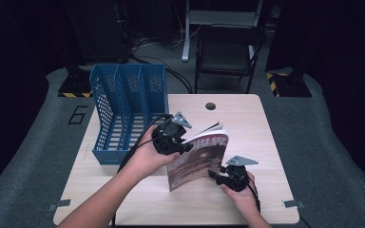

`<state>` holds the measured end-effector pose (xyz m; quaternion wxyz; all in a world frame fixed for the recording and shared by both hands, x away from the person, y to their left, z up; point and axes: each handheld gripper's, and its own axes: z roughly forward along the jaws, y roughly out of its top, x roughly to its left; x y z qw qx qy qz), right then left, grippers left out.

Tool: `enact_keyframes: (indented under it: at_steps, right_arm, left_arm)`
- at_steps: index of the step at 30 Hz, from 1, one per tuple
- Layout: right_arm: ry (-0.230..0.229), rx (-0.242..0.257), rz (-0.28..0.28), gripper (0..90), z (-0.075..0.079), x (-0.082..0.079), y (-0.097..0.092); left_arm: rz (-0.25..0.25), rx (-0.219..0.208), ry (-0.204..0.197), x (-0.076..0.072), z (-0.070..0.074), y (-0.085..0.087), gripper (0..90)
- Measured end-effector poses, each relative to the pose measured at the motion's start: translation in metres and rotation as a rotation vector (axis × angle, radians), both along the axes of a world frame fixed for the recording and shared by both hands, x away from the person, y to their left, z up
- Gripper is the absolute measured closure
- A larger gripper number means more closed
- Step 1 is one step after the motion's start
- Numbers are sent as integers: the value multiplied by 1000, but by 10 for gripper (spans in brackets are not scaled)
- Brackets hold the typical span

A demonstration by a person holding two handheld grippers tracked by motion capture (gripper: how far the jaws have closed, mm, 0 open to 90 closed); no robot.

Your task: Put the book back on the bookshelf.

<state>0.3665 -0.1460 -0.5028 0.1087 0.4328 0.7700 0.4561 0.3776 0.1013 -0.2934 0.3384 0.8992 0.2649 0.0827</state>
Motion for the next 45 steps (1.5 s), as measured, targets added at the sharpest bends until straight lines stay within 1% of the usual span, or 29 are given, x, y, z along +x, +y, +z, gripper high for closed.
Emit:
enact_keyframes:
  at_steps: [19, 23, 24, 27, 28, 29, 30, 32, 33, 34, 36, 37, 38, 39, 40, 41, 43, 45]
  right_arm:
    - [-1, -5, -1, 557, 0, 0, 0]
    - [-1, -6, -5, 556, 0, 0, 0]
    - [-1, -6, -5, 556, 0, 0, 0]
    - [-2, -5, -5, 556, 0, 0, 0]
    - [0, -6, -6, 556, 0, 0, 0]
    - [0, -5, -6, 555, 0, 0, 0]
    - [7, -4, -6, 555, 0, 0, 0]
    - [-5, -9, 2, 554, -1, 0, 0]
    - [-4, -8, -8, 554, -1, 1, 0]
    - [-5, -9, -7, 554, -1, 1, 0]
    - [1, -4, -6, 554, 0, 1, 0]
    - [7, -2, -8, 554, 0, 0, 0]
    - [-1, -3, -6, 555, 0, 1, 0]
    - [2, 3, -11, 558, 0, 1, 0]
    - [-7, 2, -4, 560, 0, 1, -1]
    - [-13, 8, 2, 561, 1, 1, -2]
    - [-11, 21, -1, 561, 2, 0, -3]
    - [-11, 37, -8, 559, 4, 0, -3]
  left_arm:
    - [5, 30, 2, 3, 2, -1, 837]
    - [2, 42, -4, 3, 3, -2, 838]
    - [4, 43, -1, 3, 3, -3, 838]
    - [8, 53, -14, 3, 3, -3, 839]
    - [12, 51, -14, 4, 3, -3, 839]
    - [6, 61, -12, 5, 4, -3, 839]
    - [9, 60, -12, 6, 4, -3, 839]
    - [11, 58, -6, 6, 4, -4, 839]
    - [6, 68, -5, 6, 5, -5, 839]
    - [6, 70, -2, 6, 6, -6, 839]
    - [9, 65, -5, 6, 7, -9, 839]
    - [1, 78, -14, 6, 8, -10, 839]
    - [-3, 81, -16, 6, 10, -11, 840]
    - [0, 80, -12, 6, 11, -13, 840]
    - [-4, 85, -14, 6, 12, -14, 840]
    - [-5, 90, -10, 6, 14, -15, 840]
    - [-8, 96, -2, 7, 17, -17, 840]
    - [-6, 103, -13, 8, 19, -18, 840]
